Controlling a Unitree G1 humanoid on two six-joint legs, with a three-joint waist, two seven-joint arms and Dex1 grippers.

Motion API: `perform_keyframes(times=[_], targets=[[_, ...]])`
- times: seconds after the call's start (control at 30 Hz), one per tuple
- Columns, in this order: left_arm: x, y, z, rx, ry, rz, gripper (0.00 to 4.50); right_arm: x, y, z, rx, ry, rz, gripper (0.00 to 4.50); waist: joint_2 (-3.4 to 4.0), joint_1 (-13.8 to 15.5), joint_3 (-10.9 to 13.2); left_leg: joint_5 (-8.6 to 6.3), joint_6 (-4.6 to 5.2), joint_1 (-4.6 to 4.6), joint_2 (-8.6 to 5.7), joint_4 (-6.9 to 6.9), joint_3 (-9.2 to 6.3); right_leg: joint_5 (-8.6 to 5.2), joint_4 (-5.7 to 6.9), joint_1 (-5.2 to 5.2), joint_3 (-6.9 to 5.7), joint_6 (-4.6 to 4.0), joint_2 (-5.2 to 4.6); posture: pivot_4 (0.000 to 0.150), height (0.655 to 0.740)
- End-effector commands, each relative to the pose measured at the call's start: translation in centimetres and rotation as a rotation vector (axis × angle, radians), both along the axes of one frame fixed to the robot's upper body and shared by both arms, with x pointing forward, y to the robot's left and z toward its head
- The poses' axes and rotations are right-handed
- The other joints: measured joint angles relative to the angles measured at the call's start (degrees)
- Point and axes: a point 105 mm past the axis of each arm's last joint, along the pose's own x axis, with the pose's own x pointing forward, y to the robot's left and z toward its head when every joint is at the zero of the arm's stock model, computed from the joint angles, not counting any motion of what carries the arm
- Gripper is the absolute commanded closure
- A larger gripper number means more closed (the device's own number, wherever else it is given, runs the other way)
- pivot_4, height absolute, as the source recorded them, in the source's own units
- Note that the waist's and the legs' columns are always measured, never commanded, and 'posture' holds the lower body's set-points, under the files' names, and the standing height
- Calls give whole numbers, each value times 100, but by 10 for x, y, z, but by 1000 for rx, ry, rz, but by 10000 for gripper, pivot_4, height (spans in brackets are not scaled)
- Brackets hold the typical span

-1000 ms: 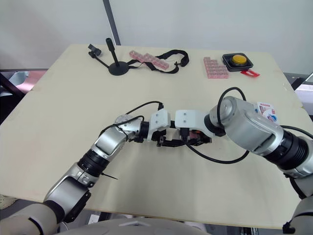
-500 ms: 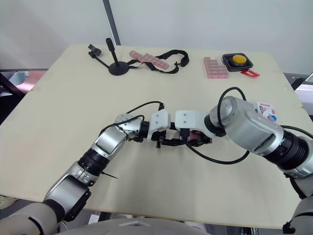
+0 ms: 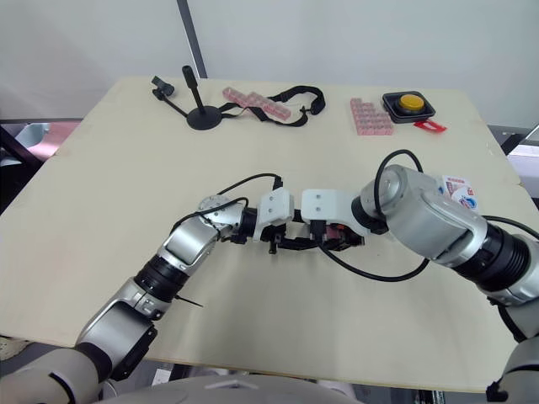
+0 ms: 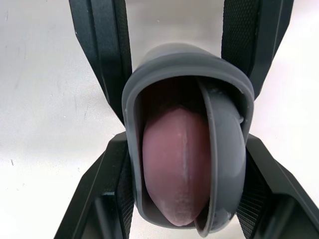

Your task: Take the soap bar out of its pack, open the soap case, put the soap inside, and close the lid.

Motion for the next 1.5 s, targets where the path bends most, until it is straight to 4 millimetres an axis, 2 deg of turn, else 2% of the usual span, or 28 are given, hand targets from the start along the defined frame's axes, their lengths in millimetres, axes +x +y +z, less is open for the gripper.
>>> perform_keyframes(times=[0.03,0.27,0.33,0.37,0.47,0.5,0.83,1.0,1.13,1.17,1.27,1.37,1.5], targets=[[0,-3,10,-35,-20,-10,25855,6,2,13,22,-74,3,24282,0,0,0,0,0,0,0,0,0,0,0,0,0,0,0,1500,7395],[4,2,10,-35,-35,12,25857,6,4,14,56,-65,-14,24282,0,-1,0,0,0,0,1,0,0,0,0,0,0,0,0,1500,7395],[4,4,9,-38,-32,12,25857,5,3,14,63,-57,-15,14558,0,0,0,0,0,-1,1,0,1,0,1,-1,2,0,1,1500,7395],[4,4,9,-39,-31,12,25857,5,3,14,73,-54,-17,12839,0,2,0,0,0,-1,1,1,1,0,1,-2,1,0,1,1500,7395],[2,7,7,-39,-30,8,25857,3,1,14,126,-25,-38,1763,0,9,0,0,0,-2,1,2,1,0,0,-3,1,0,0,1500,7395],[2,8,7,-38,-30,7,25857,3,0,13,146,-14,-46,416,0,10,0,0,0,-2,1,2,1,0,1,-3,1,0,0,1500,7395],[2,27,7,-85,-14,2,25857,2,-35,11,344,6,-118,416,0,-5,0,-1,0,-5,0,1,3,0,-1,-5,5,0,0,1500,7395],[-6,45,14,-192,14,-21,25857,6,-60,18,636,-18,-229,416,0,7,0,-2,3,-15,0,0,3,-1,-8,-5,2,-1,-3,1500,7395],[-13,59,14,-263,37,-23,25857,-14,-77,17,894,-33,-239,416,0,22,-1,-5,8,-53,0,4,1,-1,-10,-17,-4,-1,-5,1500,7395],[-16,61,13,-277,37,-28,25857,-24,-80,13,928,-28,-213,416,0,35,-2,-5,9,-64,0,6,-2,-1,-11,-22,-8,-1,-5,1500,7395],[-19,66,12,-304,16,-26,25857,-48,-79,2,1004,-20,-165,416,2,26,-2,-14,22,-85,-1,20,-4,-1,-14,-33,-16,-1,-10,1500,7395],[-27,70,6,-308,11,-54,25857,-65,-76,-20,1043,-37,-154,416,0,-9,-6,-16,25,-90,1,27,-6,-1,-9,-41,-19,0,-12,1500,7395],[-31,74,0,-301,29,-72,25857,-76,-71,-37,1035,-47,-145,416,1,-121,-7,-13,28,-84,-3,27,-4,0,-18,-52,-18,0,-20,1500,7395]])
